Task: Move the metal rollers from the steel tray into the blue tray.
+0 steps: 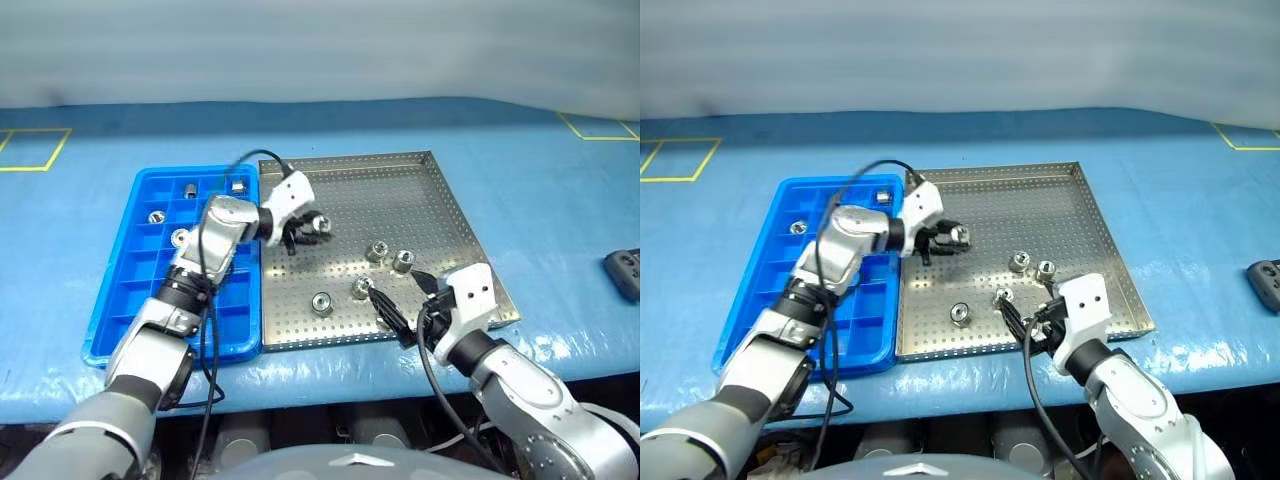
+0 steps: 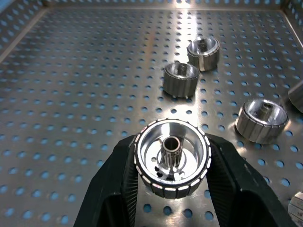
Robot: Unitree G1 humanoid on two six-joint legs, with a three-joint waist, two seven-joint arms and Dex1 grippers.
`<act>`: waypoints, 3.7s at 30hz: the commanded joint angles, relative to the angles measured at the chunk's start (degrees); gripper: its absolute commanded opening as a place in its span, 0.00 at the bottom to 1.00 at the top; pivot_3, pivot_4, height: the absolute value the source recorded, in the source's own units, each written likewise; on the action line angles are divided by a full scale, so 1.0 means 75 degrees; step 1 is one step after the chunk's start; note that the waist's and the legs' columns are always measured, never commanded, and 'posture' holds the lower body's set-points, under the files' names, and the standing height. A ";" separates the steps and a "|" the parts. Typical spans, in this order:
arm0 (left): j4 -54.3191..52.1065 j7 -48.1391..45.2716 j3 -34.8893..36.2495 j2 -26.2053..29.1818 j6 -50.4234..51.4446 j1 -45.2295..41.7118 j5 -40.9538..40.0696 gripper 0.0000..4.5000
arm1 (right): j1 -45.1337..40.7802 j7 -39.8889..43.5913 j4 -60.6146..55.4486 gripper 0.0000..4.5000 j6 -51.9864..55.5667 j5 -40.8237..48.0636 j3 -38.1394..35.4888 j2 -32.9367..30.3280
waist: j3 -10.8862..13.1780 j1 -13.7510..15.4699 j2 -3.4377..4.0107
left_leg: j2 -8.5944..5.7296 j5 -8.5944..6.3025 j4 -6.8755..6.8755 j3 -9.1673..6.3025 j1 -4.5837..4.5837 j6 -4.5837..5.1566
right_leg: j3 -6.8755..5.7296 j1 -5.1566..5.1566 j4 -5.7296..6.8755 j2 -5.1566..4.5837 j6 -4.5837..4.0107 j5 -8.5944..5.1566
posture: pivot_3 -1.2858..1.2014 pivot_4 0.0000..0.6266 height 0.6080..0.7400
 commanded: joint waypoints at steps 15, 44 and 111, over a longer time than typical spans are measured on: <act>-0.4744 0.4728 0.3066 0.0293 0.2977 0.2949 0.0243 0.38 | -0.2703 0.1569 0.1330 1.00 -0.0407 -0.0506 0.2492 -0.0360 | 0.0012 0.0733 -0.0022 | -0.0004 0.0001 0.0003 -0.0008 -0.0002 -0.0001 | -0.0019 0.0004 -0.0004 -0.0004 0.0002 0.0003 | 0.62 0.24 1.00; -0.5295 0.4997 0.3177 0.0277 0.3360 0.3318 -0.0850 0.99 | -0.2261 0.1333 0.1022 1.00 -0.0380 -0.0833 0.1998 -0.0185 | 0.0015 0.0992 -0.0031 | -0.0007 0.0001 0.0004 -0.0018 -0.0006 -0.0002 | -0.0035 0.0008 -0.0008 -0.0016 -0.0006 0.0001 | 0.61 0.24 1.00; -0.4910 0.3348 0.1939 0.0093 0.2175 0.2852 -0.0962 0.37 | -0.1962 0.1444 0.1019 1.00 -0.0520 -0.1366 0.1983 -0.0349 | 0.0013 0.0365 -0.0026 | -0.0001 0.0002 0.0002 -0.0014 0.0006 -0.0001 | -0.0005 0.0004 0.0001 0.0003 0.0001 0.0003 | 0.59 0.24 1.00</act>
